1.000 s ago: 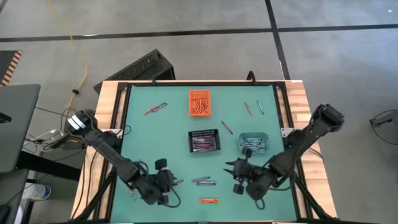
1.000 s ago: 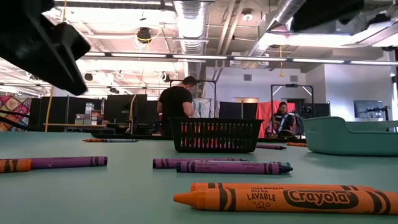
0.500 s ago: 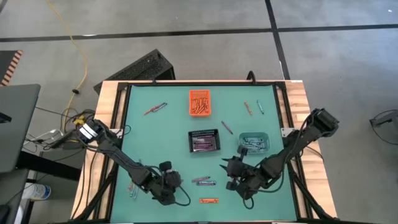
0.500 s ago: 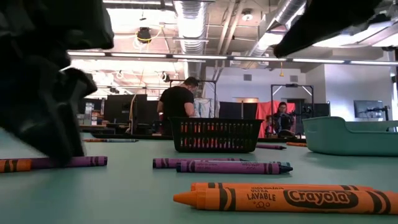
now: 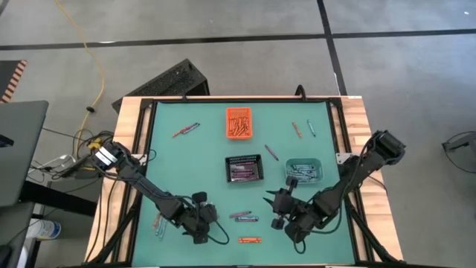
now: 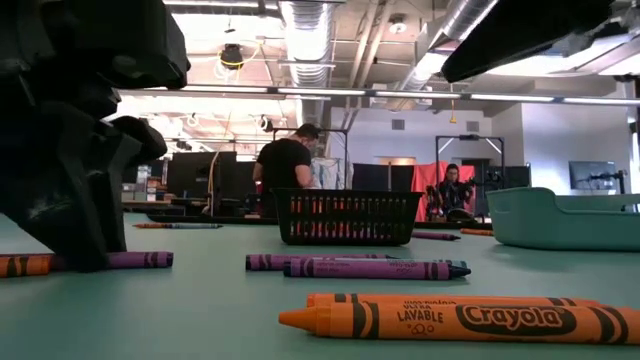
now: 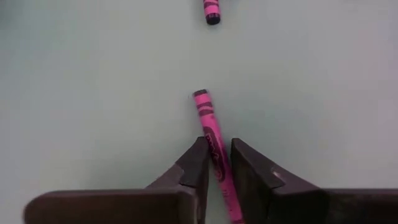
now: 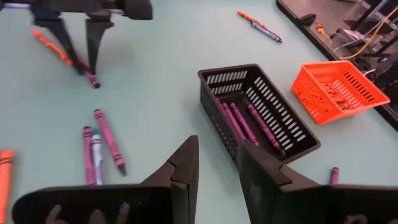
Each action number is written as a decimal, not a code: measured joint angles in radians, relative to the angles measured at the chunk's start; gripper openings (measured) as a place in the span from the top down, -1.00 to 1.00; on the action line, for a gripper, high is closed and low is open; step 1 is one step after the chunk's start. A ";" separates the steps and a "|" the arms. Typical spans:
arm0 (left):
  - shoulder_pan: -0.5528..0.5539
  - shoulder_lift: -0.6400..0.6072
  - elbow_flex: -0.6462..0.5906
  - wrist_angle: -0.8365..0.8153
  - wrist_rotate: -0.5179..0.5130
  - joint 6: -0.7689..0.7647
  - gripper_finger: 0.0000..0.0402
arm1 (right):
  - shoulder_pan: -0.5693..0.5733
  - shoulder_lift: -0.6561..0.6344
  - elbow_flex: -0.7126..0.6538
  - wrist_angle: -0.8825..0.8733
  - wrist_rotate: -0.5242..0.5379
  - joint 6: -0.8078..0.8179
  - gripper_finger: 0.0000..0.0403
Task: Sort crayons
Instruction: Put the violet crayon into the black bin
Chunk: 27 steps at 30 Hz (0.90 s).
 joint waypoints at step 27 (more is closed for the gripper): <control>0.209 -0.004 0.203 0.040 -0.130 0.502 0.92 | 0.000 0.000 0.000 0.009 -0.002 0.019 0.47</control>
